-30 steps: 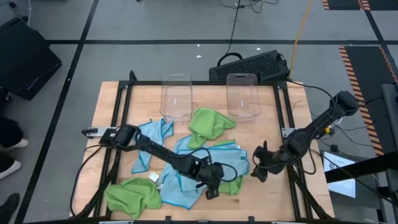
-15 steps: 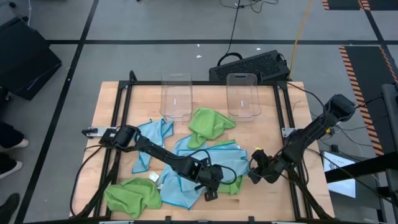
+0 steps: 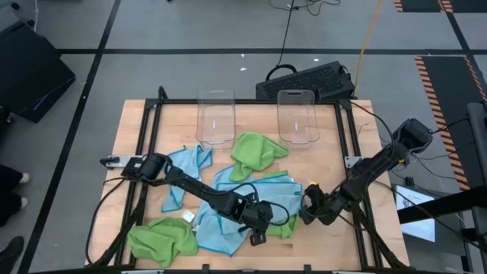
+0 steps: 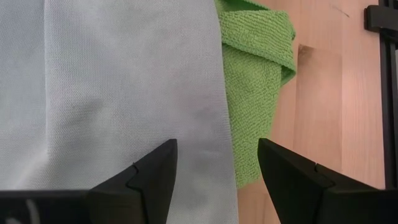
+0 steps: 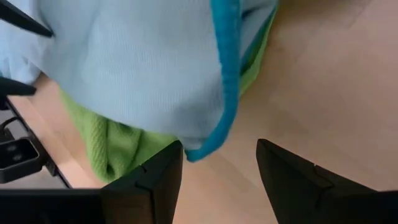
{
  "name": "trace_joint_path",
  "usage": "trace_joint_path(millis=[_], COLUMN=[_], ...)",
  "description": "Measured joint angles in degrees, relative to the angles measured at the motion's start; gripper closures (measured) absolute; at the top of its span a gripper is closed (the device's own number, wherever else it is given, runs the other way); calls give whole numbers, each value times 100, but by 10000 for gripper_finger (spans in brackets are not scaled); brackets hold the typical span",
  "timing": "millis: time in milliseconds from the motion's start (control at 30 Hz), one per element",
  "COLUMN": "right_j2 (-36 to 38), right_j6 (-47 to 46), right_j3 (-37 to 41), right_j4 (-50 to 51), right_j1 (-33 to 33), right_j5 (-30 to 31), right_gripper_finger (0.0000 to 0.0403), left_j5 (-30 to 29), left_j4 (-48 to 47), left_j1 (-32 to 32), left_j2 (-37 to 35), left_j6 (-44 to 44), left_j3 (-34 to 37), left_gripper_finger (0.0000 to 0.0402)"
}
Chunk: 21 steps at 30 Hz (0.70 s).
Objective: Fold microfiber towels
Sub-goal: Fold the right blue microfiber towel
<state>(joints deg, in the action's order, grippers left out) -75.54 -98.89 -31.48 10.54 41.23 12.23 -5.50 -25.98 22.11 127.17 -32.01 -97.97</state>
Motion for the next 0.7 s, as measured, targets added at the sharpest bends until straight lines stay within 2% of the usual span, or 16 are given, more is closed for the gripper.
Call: trace_joint_path(millis=[133, 233, 367, 433, 500, 700], right_j2=[86, 131, 224, 286, 361, 800], right_j6=[293, 576, 974, 1236, 1577, 2998], right_j3=[0, -1, 0, -1, 0, 0], right_j4=[-2, -2, -2, 5, -4, -182], right_j1=[-133, -224, -263, -264, -264, -264], right_j5=[7, -10, -70, -226, -493, -1422], right_gripper_finger=[208, 231, 308, 360, 391, 399], left_j5=[0, -1, -7, -7, -7, -261], left_j4=[0, 0, 0, 0, 0, -392], left_j1=[0, 0, 0, 0, 0, -4], left_j2=[0, 0, 0, 0, 0, 0], left_j6=[0, -2, -26, -26, -24, 58], left_j3=[-2, 0, -1, 0, 0, 15], left_gripper_finger=[176, 176, 176, 176, 176, 176])
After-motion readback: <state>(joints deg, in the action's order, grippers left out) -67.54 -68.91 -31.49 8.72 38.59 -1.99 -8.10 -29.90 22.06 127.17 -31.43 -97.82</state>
